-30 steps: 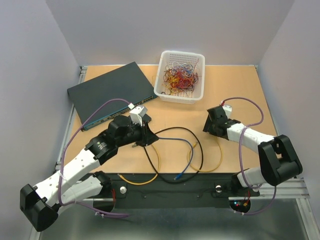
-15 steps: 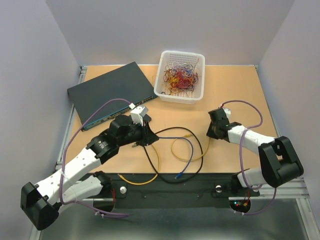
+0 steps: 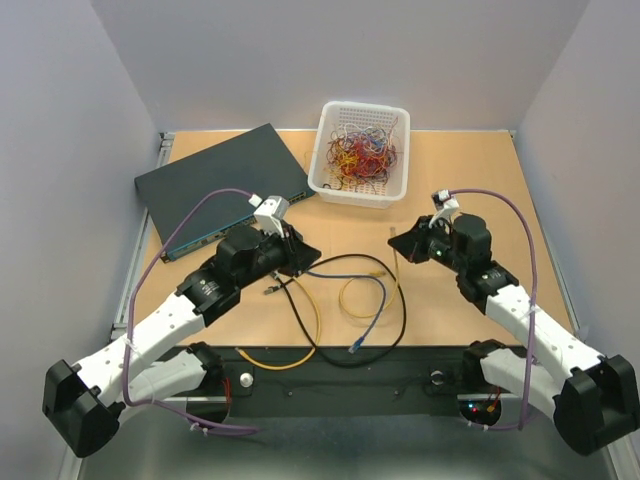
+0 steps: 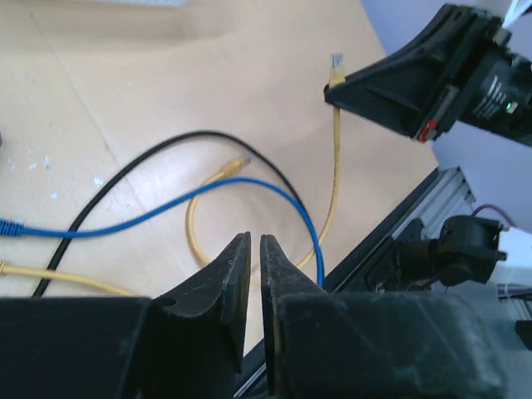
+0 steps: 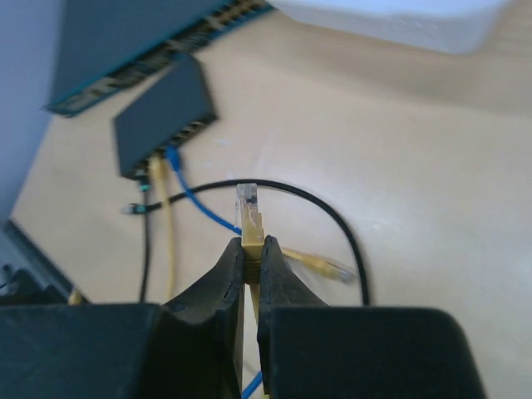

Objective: Insert the plug into the switch port

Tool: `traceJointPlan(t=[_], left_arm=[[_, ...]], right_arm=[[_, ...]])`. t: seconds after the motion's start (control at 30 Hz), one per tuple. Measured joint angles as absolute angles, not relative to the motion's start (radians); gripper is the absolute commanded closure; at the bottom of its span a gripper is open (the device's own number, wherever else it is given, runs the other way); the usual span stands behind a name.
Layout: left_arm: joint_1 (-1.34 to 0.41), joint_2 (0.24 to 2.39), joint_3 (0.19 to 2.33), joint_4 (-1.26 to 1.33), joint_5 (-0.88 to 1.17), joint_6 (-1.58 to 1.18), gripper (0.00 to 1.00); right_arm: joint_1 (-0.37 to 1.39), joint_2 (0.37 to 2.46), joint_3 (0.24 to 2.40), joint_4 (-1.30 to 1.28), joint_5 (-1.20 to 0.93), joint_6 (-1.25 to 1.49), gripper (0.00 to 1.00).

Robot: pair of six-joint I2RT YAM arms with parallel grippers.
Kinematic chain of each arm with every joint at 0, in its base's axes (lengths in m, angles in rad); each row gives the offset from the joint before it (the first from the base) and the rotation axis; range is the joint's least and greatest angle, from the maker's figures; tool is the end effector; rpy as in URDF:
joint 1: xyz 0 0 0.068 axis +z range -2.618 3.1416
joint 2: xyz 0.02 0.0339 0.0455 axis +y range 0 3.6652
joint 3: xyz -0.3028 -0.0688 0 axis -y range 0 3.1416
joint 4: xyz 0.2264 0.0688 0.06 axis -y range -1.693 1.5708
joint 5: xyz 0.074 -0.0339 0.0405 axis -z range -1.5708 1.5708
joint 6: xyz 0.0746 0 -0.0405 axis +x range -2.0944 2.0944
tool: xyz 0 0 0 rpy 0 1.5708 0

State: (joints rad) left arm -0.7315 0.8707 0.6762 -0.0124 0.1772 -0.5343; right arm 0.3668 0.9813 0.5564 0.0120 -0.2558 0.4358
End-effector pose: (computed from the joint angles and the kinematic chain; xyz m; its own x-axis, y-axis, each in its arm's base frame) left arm 0.1422 -0.1453 0.3299 -0.5318 -0.1962 -0.8238 0.5985 0.6011 -0.5295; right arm 0.1954 0.0953 0.2679 -0.5774 0.2157 -0.7875 -0.3525 0.8041 0.4787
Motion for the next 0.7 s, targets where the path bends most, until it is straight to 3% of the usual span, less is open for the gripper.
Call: traceJointPlan(t=[0.33,0.5,0.7], left_arm=[[-0.731,0.856,0.513,0.496,0.205,-0.581,0.59],[-0.731,0.941,0.477,0.72,0.258,-0.601,0.51],[-0.731,1.082,0.466,0.939,0.34,-0.635,0.48]], right_arm=[[0.377,1.03,0.449,0.553,-0.848,0.586,1.0],[0.416,1.078,0.452,0.661,-0.954,0.628,1.0],[0.455,1.131,0.477,0.713,-0.985,0.643,1.0]])
